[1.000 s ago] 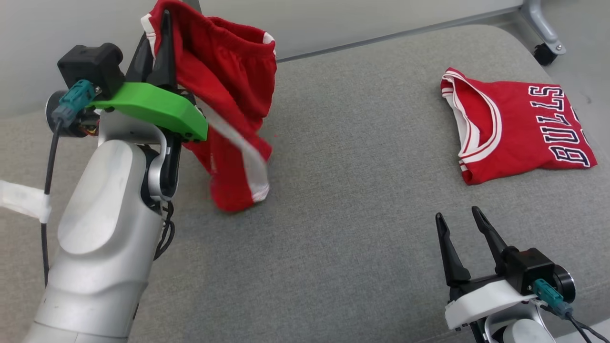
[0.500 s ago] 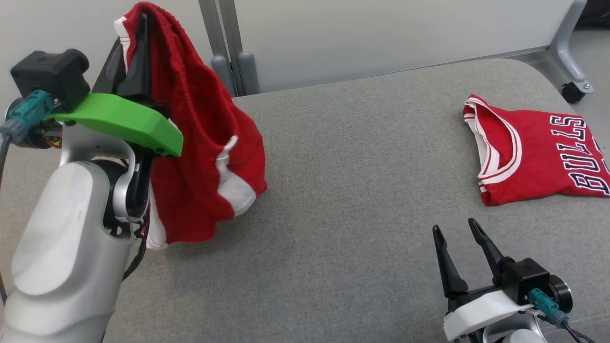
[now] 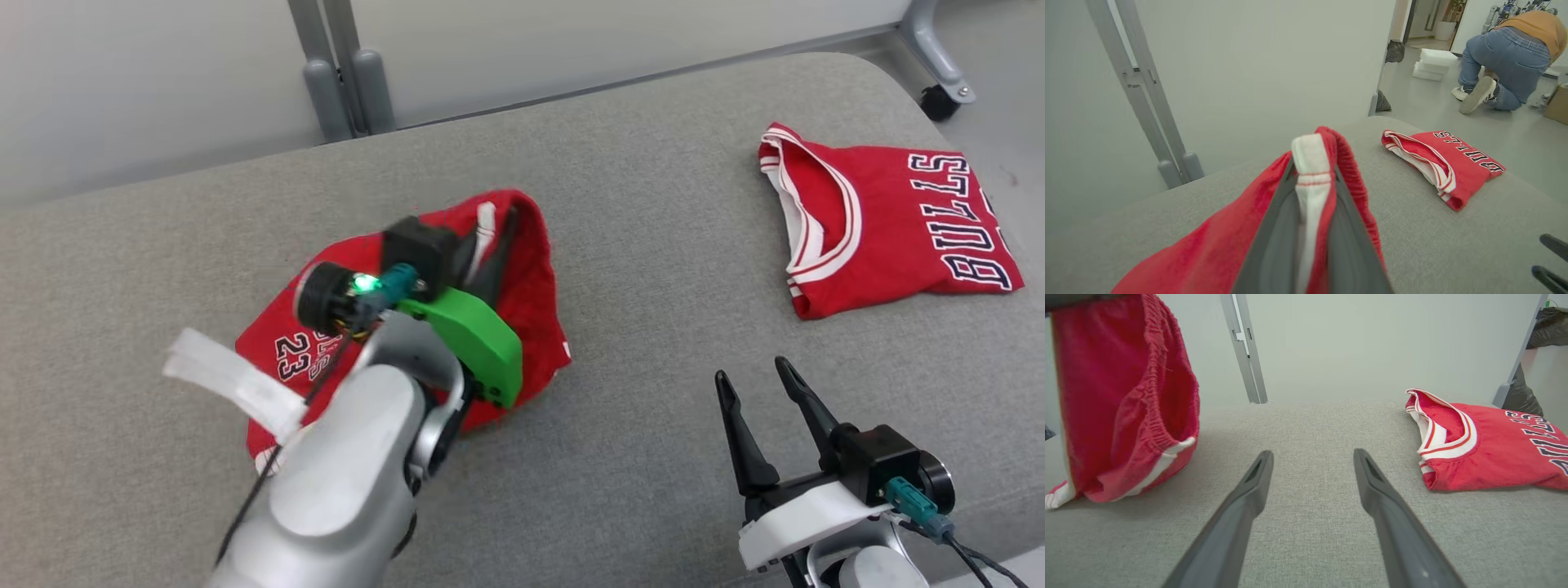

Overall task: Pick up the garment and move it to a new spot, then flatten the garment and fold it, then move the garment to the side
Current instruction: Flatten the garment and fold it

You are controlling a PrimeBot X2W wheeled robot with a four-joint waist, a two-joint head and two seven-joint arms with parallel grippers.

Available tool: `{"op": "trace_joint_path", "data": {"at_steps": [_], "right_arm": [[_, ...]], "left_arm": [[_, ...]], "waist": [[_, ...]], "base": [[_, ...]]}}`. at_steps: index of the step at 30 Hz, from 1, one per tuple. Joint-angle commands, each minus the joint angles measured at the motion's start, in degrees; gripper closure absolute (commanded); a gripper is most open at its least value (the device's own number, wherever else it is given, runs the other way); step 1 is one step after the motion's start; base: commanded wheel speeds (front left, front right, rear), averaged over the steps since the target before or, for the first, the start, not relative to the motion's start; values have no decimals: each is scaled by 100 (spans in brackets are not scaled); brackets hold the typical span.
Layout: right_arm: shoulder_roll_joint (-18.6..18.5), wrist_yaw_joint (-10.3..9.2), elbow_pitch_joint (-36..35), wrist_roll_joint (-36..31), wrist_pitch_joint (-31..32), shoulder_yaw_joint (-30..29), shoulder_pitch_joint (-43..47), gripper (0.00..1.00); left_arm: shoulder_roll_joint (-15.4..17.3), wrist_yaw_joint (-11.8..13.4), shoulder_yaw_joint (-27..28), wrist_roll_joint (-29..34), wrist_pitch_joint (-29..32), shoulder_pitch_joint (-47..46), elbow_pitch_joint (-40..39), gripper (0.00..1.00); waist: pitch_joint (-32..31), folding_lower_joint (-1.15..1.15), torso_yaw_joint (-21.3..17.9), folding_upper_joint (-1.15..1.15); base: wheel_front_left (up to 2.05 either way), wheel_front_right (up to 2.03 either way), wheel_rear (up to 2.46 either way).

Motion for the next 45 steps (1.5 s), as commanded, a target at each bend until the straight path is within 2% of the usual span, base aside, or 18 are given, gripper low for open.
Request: {"op": "trace_joint_path", "data": {"at_steps": [1, 3, 4, 5, 6, 7, 10, 14, 18, 21, 26, 30, 31, 32, 38, 41, 45], "right_arm": [[-19, -9, 19, 44, -16, -23, -78, 0], [-10, -8, 29, 67, -16, -8, -125, 0], [-6, -9, 41, 97, -16, 15, -159, 0], [-3, -9, 49, 118, -16, 17, -165, 0], [-2, -9, 52, 131, -16, 1, -172, 0], [3, -9, 51, 151, -16, 11, -187, 0], [13, -9, 65, 198, -16, -32, -224, 0], [20, -8, 66, 296, -16, -42, -222, 0], [16, -9, 58, 349, -16, -111, -193, 0], [16, -8, 4, 286, -16, -168, -138, 0], [14, -8, -82, 81, -16, -318, -8, 0], [-13, -9, -200, -74, -16, -581, 132, 0], [-84, -9, -245, -154, -16, -652, 200, 0], [-125, -9, -273, -196, -16, -670, 223, 0], [-234, -9, -389, -236, -16, -842, 251, 0], [-227, -9, -371, -254, -16, -919, 338, 0], [-248, -9, -284, -278, -16, -944, 438, 0]], "left_arm": [[-81, -118, -193, 105, -84, -3, 212, 100], [-189, -216, -503, 183, -188, -45, 565, 100], [-221, -247, -643, 214, -257, -73, 759, 91], [-244, -264, -747, 223, -334, -96, 910, 73], [-273, -284, -865, 201, -441, -127, 1089, 44], [-289, -281, -954, 219, -509, -172, 1208, 0], [-310, -334, -1351, -48, -798, -221, 1326, 0], [-293, -372, -1974, -603, -1055, -270, 1101, 0], [-295, -117, -2222, -1005, -1359, -333, 842, 0], [-293, 169, -2121, -994, -1559, -331, 828, 0], [192, 758, -1458, -782, -1731, 150, 508, 0], [603, 1081, -702, -497, -1721, 872, -154, 0], [819, 1214, -315, -350, -1718, 1281, -410, 0], [891, 1251, -124, -307, -1720, 1498, -526, 0], [1073, 1234, 994, 34, -1721, 2752, -1145, 0], [951, 1120, 1536, 230, -1720, 3392, -1281, 0], [683, 777, 2113, 548, -1721, 3988, -1339, 0]], "waist": [[256, 0, -307, 0], [362, 0, -461, 0], [419, 0, -565, 0], [457, 0, -639, 0], [505, 0, -729, 0], [546, 0, -800, 0], [649, 0, -974, 0], [706, 0, -1061, 0], [644, 0, -988, 0], [566, 0, -841, 0], [297, 0, -513, 0], [33, 0, -132, 0], [-92, 0, 62, 0], [-148, 0, 162, 0], [-264, 0, 645, 0], [-340, 0, 866, 0], [-395, 0, 1100, 0]], "base": [[0, 0, 0], [0, 0, 0], [0, 0, 0], [0, 0, 0], [0, 0, 0], [0, 0, 0], [0, 0, 0], [0, 0, 0], [0, 0, 0], [0, 0, 0], [0, 0, 0], [0, 0, 0], [0, 0, 0], [0, 0, 0], [0, 0, 0], [0, 0, 0], [0, 0, 0]]}}
